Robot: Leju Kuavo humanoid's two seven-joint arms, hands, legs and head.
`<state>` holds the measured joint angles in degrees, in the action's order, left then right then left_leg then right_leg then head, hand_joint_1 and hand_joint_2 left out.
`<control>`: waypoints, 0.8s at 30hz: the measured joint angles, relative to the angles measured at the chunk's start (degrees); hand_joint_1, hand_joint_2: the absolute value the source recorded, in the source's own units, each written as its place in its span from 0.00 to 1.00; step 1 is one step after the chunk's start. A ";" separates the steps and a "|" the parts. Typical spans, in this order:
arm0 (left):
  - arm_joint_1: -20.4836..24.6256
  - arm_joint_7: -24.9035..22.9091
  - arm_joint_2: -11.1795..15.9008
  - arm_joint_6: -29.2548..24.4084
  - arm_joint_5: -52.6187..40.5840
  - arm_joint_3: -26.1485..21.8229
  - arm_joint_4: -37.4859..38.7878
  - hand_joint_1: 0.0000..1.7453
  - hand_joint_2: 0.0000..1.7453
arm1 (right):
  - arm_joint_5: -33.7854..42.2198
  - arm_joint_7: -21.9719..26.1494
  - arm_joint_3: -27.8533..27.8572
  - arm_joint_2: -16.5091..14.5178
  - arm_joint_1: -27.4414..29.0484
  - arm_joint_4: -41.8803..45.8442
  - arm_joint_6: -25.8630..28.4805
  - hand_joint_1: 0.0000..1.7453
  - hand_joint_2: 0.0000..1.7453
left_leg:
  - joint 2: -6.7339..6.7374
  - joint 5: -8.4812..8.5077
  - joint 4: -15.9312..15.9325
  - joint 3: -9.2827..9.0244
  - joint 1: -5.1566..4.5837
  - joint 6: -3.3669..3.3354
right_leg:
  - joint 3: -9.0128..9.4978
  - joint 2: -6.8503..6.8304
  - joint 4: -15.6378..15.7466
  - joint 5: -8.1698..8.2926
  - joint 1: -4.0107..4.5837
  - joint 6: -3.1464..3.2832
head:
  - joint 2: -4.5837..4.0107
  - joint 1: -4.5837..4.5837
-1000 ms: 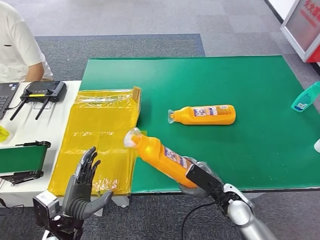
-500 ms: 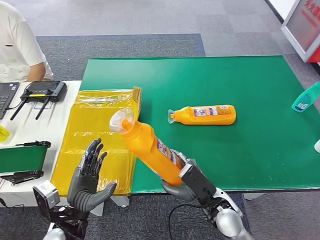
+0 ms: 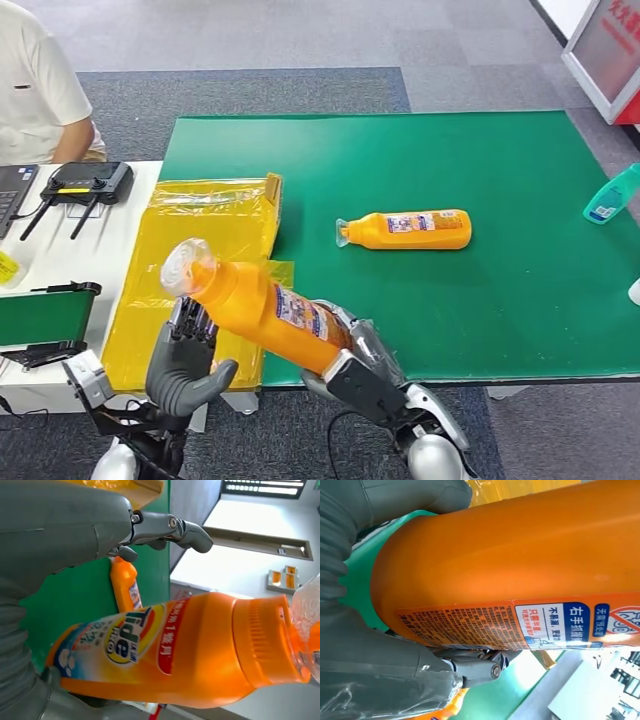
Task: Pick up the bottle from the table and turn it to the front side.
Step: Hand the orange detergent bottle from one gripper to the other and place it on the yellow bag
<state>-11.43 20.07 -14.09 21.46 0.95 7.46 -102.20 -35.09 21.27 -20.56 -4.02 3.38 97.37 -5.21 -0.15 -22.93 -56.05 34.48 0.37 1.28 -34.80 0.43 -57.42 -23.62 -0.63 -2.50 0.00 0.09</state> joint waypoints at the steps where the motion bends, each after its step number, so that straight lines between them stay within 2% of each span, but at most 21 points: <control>1: 0.31 -0.42 0.09 -0.07 0.87 0.43 0.01 0.00 1.00 | -0.63 0.14 -0.42 -0.10 0.06 0.02 0.28 1.00 1.00 | 0.00 0.00 0.00 0.00 0.00 0.00 | 0.00 0.00 0.00 0.00 0.00 0.00 | 0.00 0.01; 8: 2.87 -4.18 0.79 -2.49 2.71 3.41 0.08 0.00 1.00 | -3.58 0.85 -3.65 -0.39 0.67 0.44 1.98 1.00 1.00 | 0.00 0.00 0.00 0.00 0.00 0.00 | 0.00 0.00 0.00 0.00 -0.01 0.00 | 0.00 0.00; 16: 4.82 -4.50 1.97 -1.95 4.57 7.91 0.55 0.00 1.00 | -0.97 1.83 -6.01 -0.39 0.75 -0.49 1.14 1.00 1.00 | 0.00 0.00 0.00 0.01 0.00 0.00 | 0.00 0.00 0.00 0.00 -0.01 0.00 | 0.00 0.00; 24: 5.58 -5.54 2.88 -1.37 6.21 10.09 1.60 0.00 1.00 | -0.65 2.49 -6.32 -0.37 0.72 -1.40 1.18 1.00 1.00 | 0.00 0.00 0.00 0.01 0.00 0.00 | -0.01 0.00 0.00 -0.01 -0.01 0.01 | 0.00 0.01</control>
<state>-5.86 14.53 -11.21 20.09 7.15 17.55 -100.60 -35.74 23.76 -26.88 -4.39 4.11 95.97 -4.03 -0.15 -22.93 -56.05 34.49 0.37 1.28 -34.81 0.43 -57.42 -23.62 -0.64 -2.50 0.00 0.10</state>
